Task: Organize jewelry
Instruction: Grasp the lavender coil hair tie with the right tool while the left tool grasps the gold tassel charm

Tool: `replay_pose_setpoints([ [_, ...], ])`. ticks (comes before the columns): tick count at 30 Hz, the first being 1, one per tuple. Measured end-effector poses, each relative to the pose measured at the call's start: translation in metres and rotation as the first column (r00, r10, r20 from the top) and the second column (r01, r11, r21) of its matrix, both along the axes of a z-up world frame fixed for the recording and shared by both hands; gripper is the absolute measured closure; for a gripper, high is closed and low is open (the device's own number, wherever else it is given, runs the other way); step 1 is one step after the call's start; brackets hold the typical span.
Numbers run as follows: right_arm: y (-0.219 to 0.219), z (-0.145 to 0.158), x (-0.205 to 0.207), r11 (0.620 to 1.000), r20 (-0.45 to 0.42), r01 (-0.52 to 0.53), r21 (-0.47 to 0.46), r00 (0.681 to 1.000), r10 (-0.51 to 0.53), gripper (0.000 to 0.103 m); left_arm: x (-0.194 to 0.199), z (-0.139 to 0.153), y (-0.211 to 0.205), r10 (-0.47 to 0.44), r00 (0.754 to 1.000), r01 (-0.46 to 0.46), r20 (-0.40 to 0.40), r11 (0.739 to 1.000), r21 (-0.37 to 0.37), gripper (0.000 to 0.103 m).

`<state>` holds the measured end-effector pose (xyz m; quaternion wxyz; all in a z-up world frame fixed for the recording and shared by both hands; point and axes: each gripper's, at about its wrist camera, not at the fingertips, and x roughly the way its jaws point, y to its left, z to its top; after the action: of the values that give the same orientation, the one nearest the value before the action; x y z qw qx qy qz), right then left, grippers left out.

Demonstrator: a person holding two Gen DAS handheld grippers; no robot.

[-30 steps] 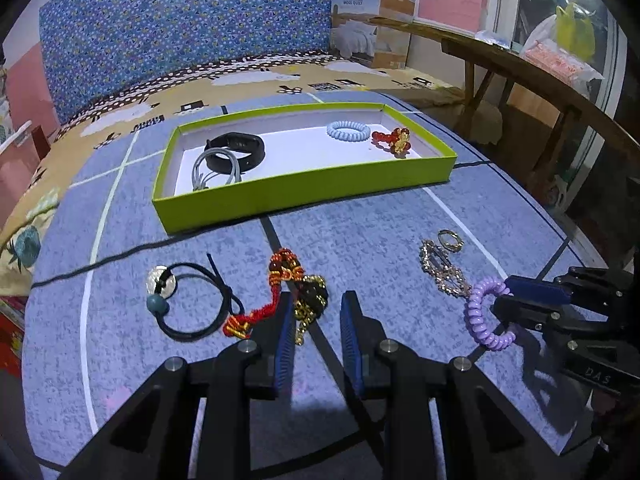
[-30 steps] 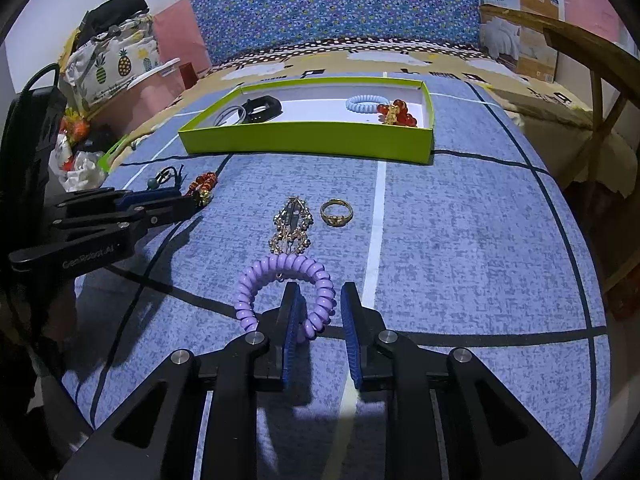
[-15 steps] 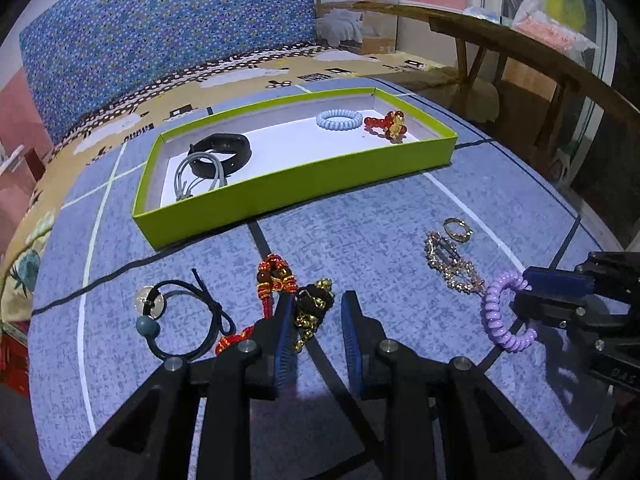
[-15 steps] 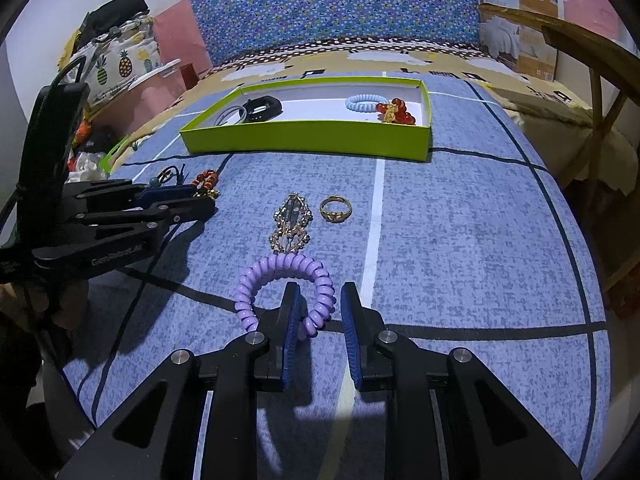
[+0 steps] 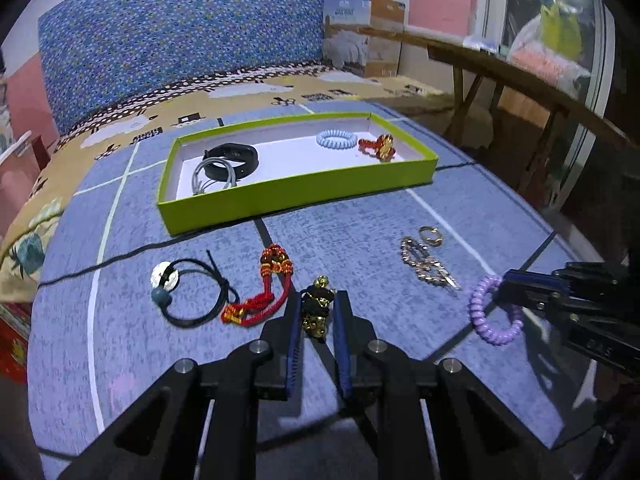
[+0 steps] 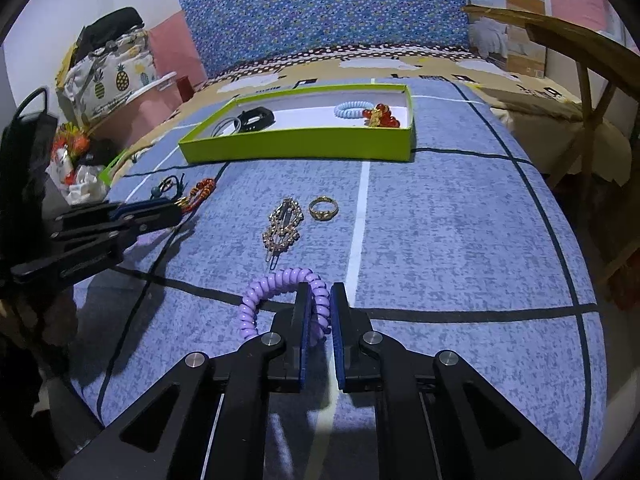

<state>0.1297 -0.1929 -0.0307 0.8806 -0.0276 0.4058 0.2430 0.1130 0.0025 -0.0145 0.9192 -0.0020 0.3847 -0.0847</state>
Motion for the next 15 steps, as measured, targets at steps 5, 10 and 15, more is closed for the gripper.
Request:
replay_pose_setpoints([
  [5, -0.002, 0.006, -0.002, 1.0, 0.013, 0.008, 0.011, 1.0, -0.008, 0.094, -0.014, 0.007, 0.007, 0.027, 0.999, -0.026, 0.02, 0.998, -0.061, 0.086],
  [10, -0.001, 0.013, -0.001, 1.0, 0.028, 0.007, 0.025, 1.0, -0.008, 0.094, -0.017, 0.013, 0.012, 0.041, 0.998, -0.038, 0.036, 0.996, -0.083, 0.086],
  [15, 0.003, 0.026, 0.006, 1.0, 0.059, 0.003, 0.028, 0.998, -0.005, 0.094, -0.011, 0.021, 0.017, 0.048, 0.997, -0.043, 0.052, 0.995, -0.095, 0.086],
])
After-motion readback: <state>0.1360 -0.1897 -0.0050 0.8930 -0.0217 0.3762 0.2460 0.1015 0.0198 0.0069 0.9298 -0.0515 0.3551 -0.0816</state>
